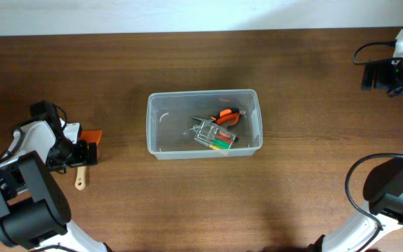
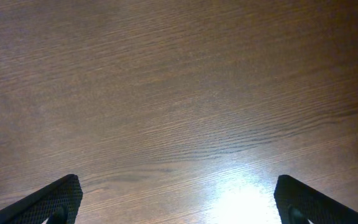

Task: Pack container
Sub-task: 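Lower the left gripper onto the scraper handle near the blade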

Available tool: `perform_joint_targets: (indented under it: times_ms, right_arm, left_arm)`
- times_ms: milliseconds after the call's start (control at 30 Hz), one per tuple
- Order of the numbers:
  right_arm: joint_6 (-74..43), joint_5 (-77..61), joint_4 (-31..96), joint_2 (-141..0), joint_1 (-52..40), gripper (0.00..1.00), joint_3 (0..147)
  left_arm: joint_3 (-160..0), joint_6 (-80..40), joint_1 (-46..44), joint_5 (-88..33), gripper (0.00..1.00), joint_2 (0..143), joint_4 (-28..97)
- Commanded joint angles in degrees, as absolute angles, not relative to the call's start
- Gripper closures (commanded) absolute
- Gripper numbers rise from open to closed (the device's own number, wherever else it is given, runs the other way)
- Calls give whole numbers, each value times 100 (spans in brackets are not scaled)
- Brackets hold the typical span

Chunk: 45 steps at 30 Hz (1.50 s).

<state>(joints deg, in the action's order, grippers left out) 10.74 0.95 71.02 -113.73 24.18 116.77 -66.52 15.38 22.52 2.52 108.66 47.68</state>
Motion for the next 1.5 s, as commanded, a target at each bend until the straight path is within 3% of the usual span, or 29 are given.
perform_joint_targets:
  times_ms: [0,1267,1333,1400,1467]
  right_arm:
    - [1092,62,7089,-11395,2403,1,11651]
    - [1094,62,7089,-11395,2403,1,11651]
    - [1094,62,7089,-11395,2403,1,11651]
    - [1092,62,7089,-11395,2403,1,11651]
    - [1094,62,7089,-11395,2403,1,11651]
  left_arm:
    - [-6569,1688,2268,303,1,10908,4753]
    - [-6539,2154,2071,86,0,10908,4713]
    - [-6539,2147,2071,86,5,10908,4711]
    - [-6539,2130,2073,86,17,10908,4711]
    - [-6539,2128,2073,89,21,10908,4716]
